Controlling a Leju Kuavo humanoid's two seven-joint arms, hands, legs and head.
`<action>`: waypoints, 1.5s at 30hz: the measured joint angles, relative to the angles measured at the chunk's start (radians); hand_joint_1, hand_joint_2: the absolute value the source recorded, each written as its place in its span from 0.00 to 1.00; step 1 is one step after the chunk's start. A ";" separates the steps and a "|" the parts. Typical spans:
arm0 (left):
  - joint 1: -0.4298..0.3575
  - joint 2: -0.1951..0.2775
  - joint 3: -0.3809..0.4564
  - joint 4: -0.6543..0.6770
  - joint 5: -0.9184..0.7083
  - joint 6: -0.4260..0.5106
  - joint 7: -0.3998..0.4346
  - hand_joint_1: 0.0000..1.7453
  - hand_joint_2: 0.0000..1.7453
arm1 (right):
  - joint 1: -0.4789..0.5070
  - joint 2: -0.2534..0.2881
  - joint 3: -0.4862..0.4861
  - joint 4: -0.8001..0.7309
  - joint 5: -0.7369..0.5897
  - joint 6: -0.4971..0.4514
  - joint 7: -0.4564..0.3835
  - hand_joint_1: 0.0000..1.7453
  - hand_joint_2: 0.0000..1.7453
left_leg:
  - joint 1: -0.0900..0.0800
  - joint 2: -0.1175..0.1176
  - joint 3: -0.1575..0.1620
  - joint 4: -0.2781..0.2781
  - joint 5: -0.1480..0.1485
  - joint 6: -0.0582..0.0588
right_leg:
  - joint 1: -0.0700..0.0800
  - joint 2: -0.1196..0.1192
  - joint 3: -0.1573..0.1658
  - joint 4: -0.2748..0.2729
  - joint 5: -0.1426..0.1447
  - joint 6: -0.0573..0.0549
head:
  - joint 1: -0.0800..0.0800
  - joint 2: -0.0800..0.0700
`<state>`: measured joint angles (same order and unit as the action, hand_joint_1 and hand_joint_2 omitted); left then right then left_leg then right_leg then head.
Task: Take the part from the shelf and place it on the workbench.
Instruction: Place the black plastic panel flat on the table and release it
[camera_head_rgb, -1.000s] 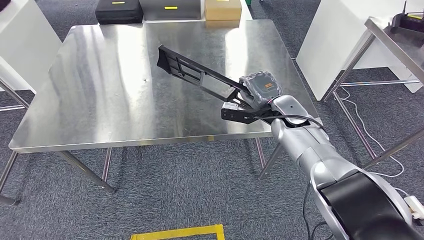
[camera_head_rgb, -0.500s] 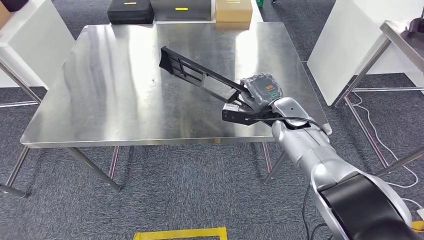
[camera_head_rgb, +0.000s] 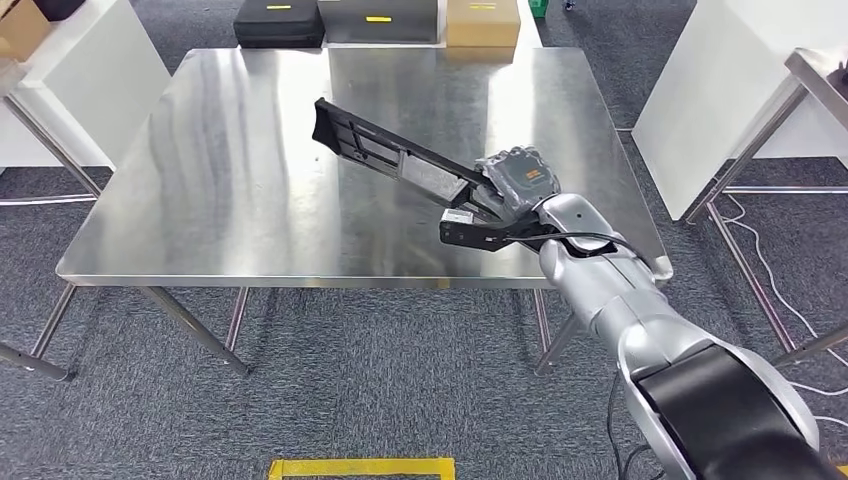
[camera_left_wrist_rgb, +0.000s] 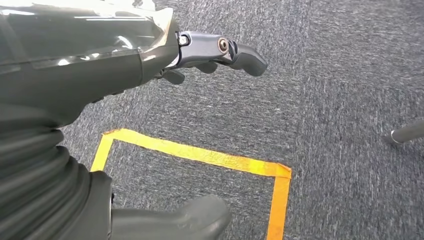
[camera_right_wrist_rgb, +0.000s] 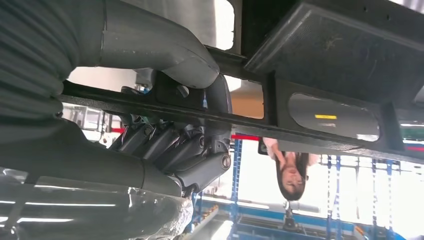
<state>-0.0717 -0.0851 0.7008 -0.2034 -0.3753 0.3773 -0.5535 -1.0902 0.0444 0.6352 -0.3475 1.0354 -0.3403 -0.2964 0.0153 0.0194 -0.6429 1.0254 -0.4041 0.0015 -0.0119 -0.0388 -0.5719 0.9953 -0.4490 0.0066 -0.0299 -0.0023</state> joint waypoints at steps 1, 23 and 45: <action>0.000 -0.001 0.000 0.000 0.001 0.001 0.000 0.00 1.00 | -0.001 0.001 -0.002 0.000 0.000 0.000 0.000 1.00 1.00 | -0.001 0.000 0.008 -0.016 0.000 0.002 | 0.007 -0.002 -0.001 0.001 -0.003 0.000 | 0.001 0.000; 0.000 0.008 0.000 0.000 -0.003 -0.050 -0.004 0.00 1.00 | 0.004 -0.002 -0.013 0.006 0.021 0.016 0.003 1.00 1.00 | -0.023 -0.029 0.029 -0.025 -0.032 0.081 | -0.008 0.028 -0.144 0.270 -0.092 0.033 | 0.007 0.000; 0.021 0.011 0.006 0.001 -0.003 -0.041 -0.003 0.00 1.00 | 0.040 0.011 -0.020 0.013 0.031 0.016 -0.004 1.00 1.00 | -0.013 -0.020 -0.151 0.016 0.089 0.022 | 0.006 0.044 0.207 -0.029 -0.184 -0.010 | 0.000 0.000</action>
<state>-0.0512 -0.0745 0.7068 -0.2027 -0.3783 0.3362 -0.5569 -1.0505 0.0555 0.6152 -0.3347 1.0664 -0.3239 -0.3002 0.0022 -0.0010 -0.7936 1.0416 -0.3147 0.0232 -0.0056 0.0057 -0.3644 0.9663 -0.6328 -0.0029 -0.0296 -0.0023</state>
